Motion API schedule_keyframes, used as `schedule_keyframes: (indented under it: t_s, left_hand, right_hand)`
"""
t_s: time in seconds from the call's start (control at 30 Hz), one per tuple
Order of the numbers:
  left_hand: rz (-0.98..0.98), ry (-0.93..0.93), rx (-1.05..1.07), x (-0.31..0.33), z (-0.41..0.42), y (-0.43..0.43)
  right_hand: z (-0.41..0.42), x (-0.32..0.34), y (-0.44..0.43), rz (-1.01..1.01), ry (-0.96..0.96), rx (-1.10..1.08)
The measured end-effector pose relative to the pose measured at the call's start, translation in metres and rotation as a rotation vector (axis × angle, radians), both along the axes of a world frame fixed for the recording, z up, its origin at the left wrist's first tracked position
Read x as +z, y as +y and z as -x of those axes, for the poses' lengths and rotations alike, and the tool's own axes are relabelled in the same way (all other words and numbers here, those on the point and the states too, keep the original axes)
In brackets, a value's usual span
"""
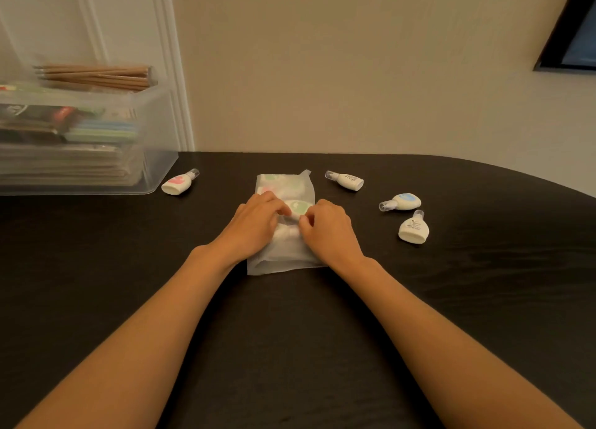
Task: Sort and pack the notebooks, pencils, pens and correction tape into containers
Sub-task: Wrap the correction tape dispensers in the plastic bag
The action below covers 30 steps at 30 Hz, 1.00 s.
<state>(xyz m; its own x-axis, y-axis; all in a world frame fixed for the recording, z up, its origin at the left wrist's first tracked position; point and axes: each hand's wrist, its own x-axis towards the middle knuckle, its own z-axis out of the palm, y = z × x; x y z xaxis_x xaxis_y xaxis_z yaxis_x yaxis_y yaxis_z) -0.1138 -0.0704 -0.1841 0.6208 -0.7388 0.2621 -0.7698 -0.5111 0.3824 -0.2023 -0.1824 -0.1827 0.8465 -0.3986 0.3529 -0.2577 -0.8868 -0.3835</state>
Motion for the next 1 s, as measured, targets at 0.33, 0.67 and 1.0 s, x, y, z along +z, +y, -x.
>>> schedule_keyframes:
  t_s: [0.33, 0.67, 1.0]
  left_hand:
    - [-0.121, 0.120, -0.006, 0.004, -0.007, -0.014]
    - [0.212, -0.051, 0.165, 0.000, 0.010, 0.005]
    - [-0.039, -0.305, 0.120, -0.004, 0.049, 0.024]
  right_hand:
    - [0.000, 0.003, -0.007, -0.140, 0.048, 0.011]
    - [0.014, -0.003, -0.012, -0.027, -0.194, 0.033]
    - [0.041, 0.001, 0.009, 0.092, 0.036, 0.281]
